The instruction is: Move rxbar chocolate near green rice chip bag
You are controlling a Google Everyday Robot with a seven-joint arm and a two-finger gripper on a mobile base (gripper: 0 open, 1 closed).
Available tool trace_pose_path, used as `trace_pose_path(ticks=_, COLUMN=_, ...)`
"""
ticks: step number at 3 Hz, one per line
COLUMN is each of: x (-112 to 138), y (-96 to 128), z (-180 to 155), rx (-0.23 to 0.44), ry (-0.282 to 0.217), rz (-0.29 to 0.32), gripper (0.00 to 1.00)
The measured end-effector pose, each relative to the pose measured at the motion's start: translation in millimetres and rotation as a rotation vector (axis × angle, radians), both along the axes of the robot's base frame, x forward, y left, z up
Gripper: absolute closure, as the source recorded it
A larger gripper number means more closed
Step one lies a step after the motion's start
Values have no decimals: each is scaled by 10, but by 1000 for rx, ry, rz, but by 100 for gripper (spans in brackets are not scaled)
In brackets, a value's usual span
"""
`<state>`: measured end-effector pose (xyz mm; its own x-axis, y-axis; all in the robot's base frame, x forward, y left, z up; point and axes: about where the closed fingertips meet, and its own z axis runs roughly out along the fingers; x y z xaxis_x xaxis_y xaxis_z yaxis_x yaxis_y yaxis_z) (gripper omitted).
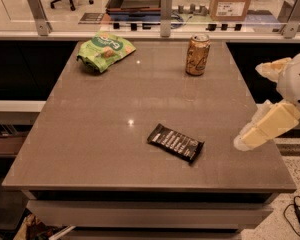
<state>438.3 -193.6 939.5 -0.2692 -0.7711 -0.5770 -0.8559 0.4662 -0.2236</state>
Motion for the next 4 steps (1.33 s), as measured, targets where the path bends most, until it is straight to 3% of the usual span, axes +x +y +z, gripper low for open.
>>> trace_pose_path(ticks=1, x=-24, y=133, z=-218, rx=98, ry=-18, rz=-22, gripper=0)
trace_pose_path(ticks=4, x=-93, y=594, z=-914, rx=253, ry=-6, rz=-50, gripper=0)
